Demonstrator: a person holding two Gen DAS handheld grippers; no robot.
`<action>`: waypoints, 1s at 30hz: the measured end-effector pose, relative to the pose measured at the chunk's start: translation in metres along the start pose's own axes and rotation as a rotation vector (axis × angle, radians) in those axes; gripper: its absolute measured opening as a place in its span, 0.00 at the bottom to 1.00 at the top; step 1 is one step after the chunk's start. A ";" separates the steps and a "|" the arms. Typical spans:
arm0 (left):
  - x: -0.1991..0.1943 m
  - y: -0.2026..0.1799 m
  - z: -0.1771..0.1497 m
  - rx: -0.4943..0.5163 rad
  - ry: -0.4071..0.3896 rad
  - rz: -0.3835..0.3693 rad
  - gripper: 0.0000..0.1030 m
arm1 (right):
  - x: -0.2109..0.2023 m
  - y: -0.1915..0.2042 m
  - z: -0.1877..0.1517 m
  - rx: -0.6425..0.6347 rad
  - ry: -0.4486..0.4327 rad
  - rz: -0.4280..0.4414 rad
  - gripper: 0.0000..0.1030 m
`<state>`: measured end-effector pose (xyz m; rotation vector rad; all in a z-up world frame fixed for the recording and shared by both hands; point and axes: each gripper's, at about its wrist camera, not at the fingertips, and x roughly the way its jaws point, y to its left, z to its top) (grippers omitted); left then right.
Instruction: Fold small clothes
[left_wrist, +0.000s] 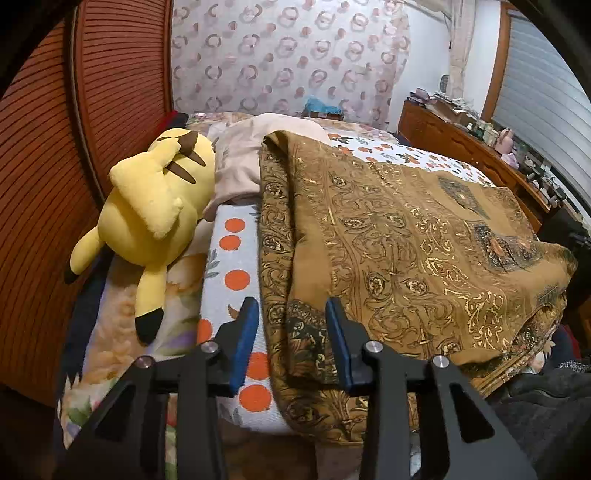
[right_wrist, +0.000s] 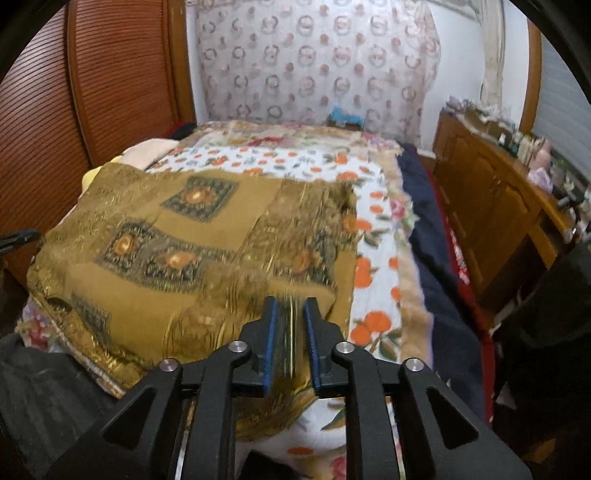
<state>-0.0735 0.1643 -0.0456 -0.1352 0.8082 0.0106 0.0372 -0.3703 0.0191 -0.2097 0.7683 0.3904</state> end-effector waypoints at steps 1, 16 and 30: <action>0.000 0.001 -0.001 -0.001 0.003 -0.001 0.37 | -0.002 0.001 0.002 -0.004 -0.011 -0.003 0.22; 0.002 0.014 -0.009 -0.015 0.014 0.029 0.38 | 0.021 0.055 0.047 -0.099 -0.083 0.062 0.46; 0.018 0.010 -0.015 -0.018 0.055 -0.001 0.53 | 0.094 0.121 0.038 -0.184 -0.025 0.168 0.48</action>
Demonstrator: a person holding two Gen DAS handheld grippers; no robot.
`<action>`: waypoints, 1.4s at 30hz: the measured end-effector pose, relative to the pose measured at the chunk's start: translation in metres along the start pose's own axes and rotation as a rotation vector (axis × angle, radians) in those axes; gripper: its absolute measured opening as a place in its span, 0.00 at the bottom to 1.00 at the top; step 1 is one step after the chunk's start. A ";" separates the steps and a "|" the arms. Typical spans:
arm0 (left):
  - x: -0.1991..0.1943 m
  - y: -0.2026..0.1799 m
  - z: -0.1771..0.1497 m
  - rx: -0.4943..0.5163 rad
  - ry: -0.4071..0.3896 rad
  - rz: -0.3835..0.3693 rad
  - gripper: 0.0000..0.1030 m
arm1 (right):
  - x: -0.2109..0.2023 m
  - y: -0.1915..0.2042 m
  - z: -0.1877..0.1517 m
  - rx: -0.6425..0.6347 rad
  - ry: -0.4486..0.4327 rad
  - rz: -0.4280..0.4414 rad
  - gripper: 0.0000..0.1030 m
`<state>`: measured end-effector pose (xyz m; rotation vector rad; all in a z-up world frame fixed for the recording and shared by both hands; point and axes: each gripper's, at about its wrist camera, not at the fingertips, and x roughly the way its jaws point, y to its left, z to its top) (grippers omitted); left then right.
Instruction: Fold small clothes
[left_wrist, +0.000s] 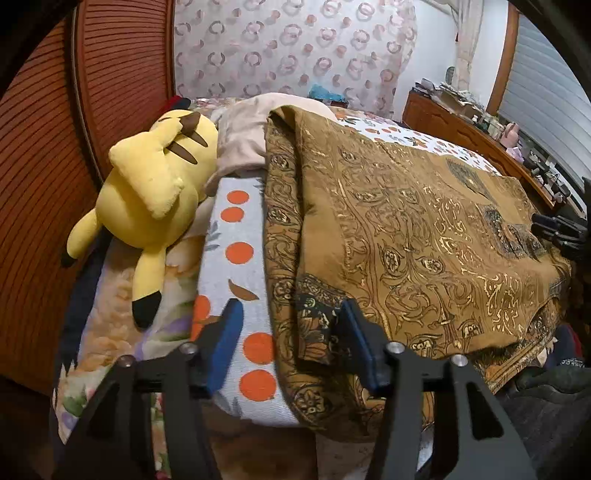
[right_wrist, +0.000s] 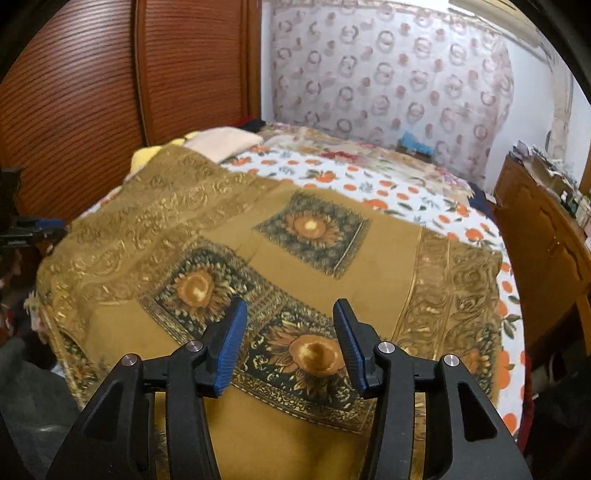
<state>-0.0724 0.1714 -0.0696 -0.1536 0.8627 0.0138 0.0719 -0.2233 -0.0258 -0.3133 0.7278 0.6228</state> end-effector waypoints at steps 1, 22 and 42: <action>0.001 0.000 0.000 -0.003 0.002 -0.001 0.53 | 0.003 0.000 -0.002 0.002 0.007 -0.004 0.48; 0.008 0.000 -0.003 -0.054 -0.017 -0.056 0.45 | 0.012 -0.006 -0.043 0.068 0.015 -0.034 0.50; -0.024 -0.057 0.055 0.022 -0.179 -0.289 0.01 | -0.003 -0.019 -0.041 0.119 -0.003 -0.044 0.50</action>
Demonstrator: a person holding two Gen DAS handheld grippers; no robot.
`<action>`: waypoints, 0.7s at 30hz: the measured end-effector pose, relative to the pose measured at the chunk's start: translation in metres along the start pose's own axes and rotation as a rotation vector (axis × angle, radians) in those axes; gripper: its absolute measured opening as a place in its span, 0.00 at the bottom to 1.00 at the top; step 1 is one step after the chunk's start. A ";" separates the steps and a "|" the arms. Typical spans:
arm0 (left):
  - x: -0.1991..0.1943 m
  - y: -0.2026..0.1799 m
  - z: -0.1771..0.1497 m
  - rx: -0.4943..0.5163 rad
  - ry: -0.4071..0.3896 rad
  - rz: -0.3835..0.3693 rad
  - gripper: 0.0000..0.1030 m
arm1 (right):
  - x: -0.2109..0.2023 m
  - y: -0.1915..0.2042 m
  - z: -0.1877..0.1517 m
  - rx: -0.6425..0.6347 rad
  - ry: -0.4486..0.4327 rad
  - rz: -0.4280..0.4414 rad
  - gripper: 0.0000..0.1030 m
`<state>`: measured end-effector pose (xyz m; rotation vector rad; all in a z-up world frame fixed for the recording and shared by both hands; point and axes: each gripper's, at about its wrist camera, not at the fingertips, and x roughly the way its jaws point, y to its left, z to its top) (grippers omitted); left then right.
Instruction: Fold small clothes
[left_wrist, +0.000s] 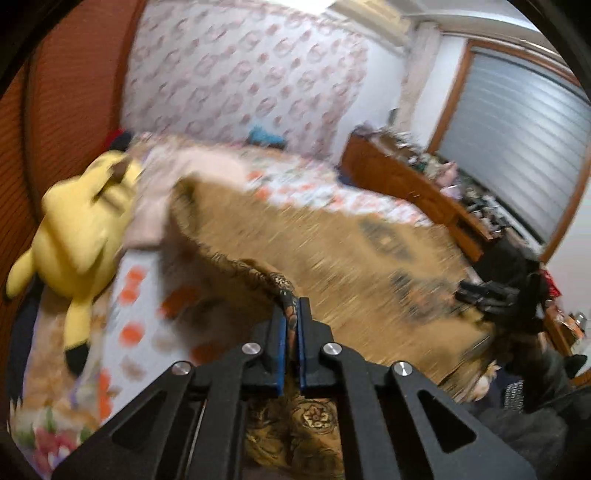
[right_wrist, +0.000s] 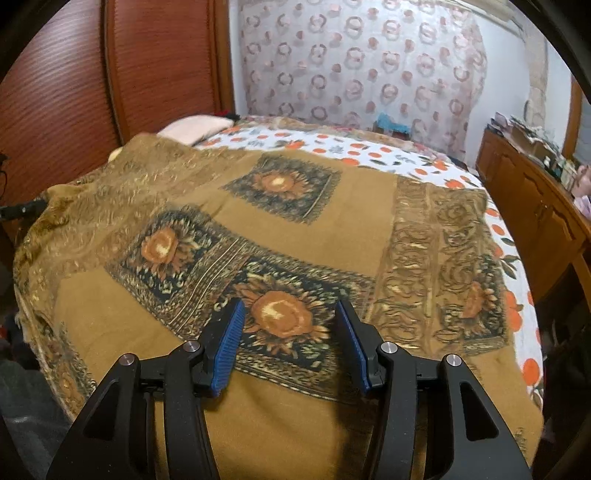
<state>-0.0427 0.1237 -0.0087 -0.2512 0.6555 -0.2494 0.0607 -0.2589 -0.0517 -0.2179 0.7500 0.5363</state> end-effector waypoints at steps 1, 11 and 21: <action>0.003 -0.011 0.010 0.027 -0.011 -0.017 0.01 | -0.004 -0.003 0.001 0.008 -0.008 -0.003 0.50; 0.047 -0.107 0.084 0.225 -0.056 -0.193 0.01 | -0.040 -0.033 -0.004 0.056 -0.059 -0.062 0.50; 0.081 -0.196 0.118 0.359 -0.023 -0.314 0.01 | -0.067 -0.070 -0.021 0.125 -0.080 -0.111 0.50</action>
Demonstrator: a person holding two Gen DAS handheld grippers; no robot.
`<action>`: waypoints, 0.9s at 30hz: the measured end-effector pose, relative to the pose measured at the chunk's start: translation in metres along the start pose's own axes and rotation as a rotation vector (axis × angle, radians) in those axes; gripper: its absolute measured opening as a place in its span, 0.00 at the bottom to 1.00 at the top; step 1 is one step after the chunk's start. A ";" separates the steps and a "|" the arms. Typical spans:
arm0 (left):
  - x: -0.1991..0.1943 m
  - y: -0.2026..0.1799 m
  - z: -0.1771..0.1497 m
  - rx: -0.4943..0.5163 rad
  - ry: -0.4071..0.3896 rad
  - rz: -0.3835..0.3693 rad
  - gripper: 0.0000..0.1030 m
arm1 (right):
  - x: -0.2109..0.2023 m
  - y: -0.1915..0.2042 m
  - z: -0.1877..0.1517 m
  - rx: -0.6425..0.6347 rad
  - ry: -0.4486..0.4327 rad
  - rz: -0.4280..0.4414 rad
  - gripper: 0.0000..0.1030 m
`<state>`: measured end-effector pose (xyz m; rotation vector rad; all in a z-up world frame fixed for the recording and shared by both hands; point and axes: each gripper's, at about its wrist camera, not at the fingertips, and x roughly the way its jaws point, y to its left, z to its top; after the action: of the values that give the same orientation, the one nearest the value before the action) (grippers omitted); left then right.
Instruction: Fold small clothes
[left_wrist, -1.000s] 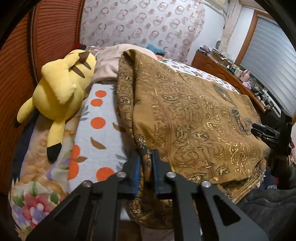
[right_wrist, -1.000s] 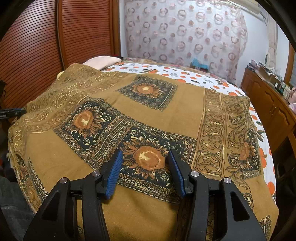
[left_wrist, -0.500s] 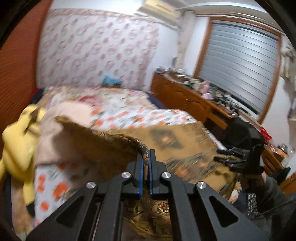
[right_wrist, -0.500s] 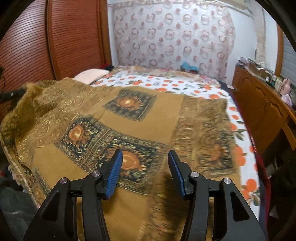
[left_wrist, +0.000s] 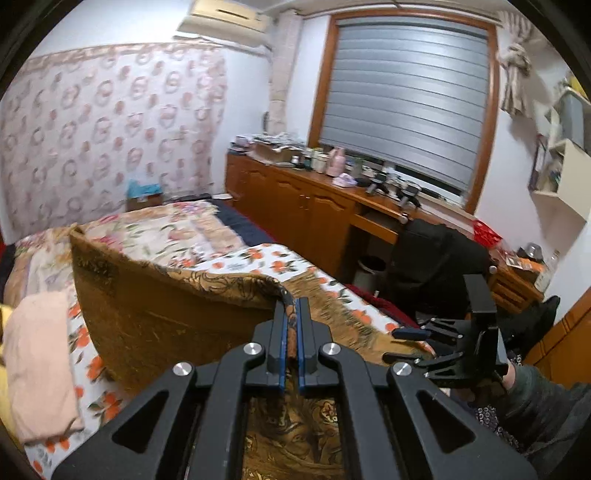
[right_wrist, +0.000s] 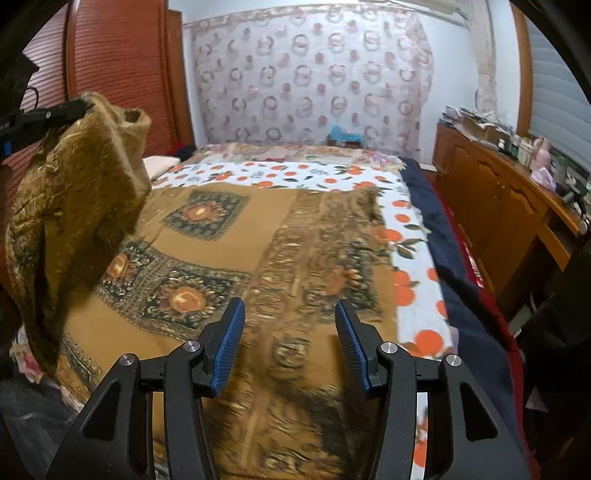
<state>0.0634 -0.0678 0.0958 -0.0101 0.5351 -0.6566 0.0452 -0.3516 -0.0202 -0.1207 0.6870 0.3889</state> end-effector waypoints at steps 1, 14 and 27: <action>0.005 -0.007 0.004 0.014 0.006 -0.009 0.01 | -0.002 -0.003 -0.001 0.007 -0.003 -0.002 0.50; 0.060 -0.049 0.004 0.097 0.156 -0.036 0.26 | -0.022 -0.032 -0.007 0.055 -0.032 -0.034 0.50; 0.045 0.031 -0.058 -0.052 0.212 0.158 0.44 | -0.007 -0.025 0.028 -0.012 -0.048 -0.039 0.50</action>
<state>0.0835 -0.0597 0.0188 0.0531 0.7492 -0.4920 0.0669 -0.3701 0.0050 -0.1352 0.6340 0.3579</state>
